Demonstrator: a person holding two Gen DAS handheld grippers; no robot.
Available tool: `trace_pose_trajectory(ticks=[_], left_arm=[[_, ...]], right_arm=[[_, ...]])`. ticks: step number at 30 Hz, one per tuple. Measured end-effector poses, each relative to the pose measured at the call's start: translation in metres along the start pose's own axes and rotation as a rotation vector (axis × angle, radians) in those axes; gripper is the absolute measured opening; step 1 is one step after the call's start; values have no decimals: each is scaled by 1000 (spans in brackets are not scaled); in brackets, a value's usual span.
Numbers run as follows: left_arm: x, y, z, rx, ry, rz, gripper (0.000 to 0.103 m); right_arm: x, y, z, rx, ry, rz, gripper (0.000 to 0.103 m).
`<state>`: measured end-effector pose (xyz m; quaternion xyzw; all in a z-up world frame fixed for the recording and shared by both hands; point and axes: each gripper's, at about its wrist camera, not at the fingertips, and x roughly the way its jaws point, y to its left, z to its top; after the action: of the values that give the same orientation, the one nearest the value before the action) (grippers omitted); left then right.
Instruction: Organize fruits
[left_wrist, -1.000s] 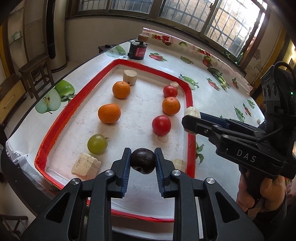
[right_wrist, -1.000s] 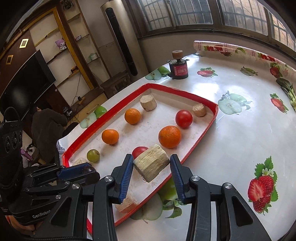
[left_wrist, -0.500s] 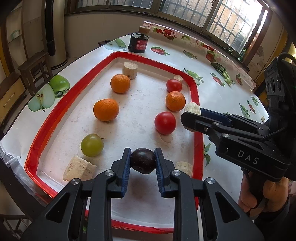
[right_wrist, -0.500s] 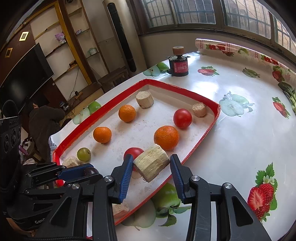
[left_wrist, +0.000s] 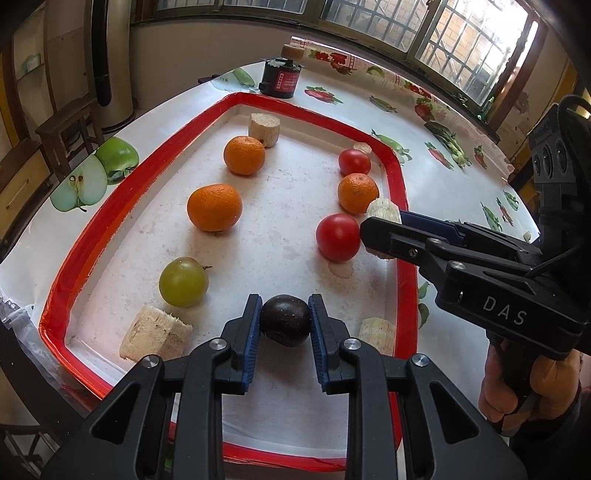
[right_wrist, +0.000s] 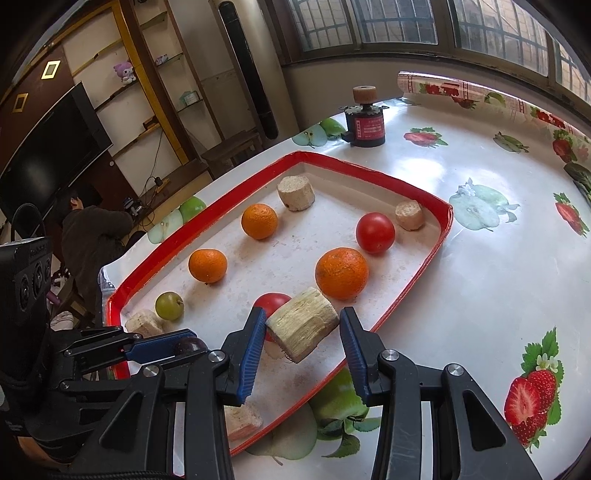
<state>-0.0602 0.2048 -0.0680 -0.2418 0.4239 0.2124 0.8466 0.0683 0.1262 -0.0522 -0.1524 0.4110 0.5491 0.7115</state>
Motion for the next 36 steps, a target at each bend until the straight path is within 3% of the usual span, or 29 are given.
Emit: trace_pose_trajectory(ticks=[14, 16, 18, 29, 32, 36], left_arm=[[0, -1, 0, -8, 6, 9, 25], [-1, -1, 0, -12, 8, 7, 32], [-4, -2, -2, -11, -2, 25, 50], [-36, -6, -16, 26, -81, 57, 51], [-49, -6, -23, 37, -122, 78, 58], [-69, -5, -31, 52, -187, 96, 63]], right_arm=[[-4, -2, 0, 15, -11, 11, 45], [-7, -3, 1, 20, -19, 23, 47], [-11, -3, 2, 18, -30, 26, 47], [-37, -13, -4, 10, -71, 72, 64], [-48, -17, -8, -15, -89, 90, 68], [-64, -19, -12, -66, -119, 131, 82]])
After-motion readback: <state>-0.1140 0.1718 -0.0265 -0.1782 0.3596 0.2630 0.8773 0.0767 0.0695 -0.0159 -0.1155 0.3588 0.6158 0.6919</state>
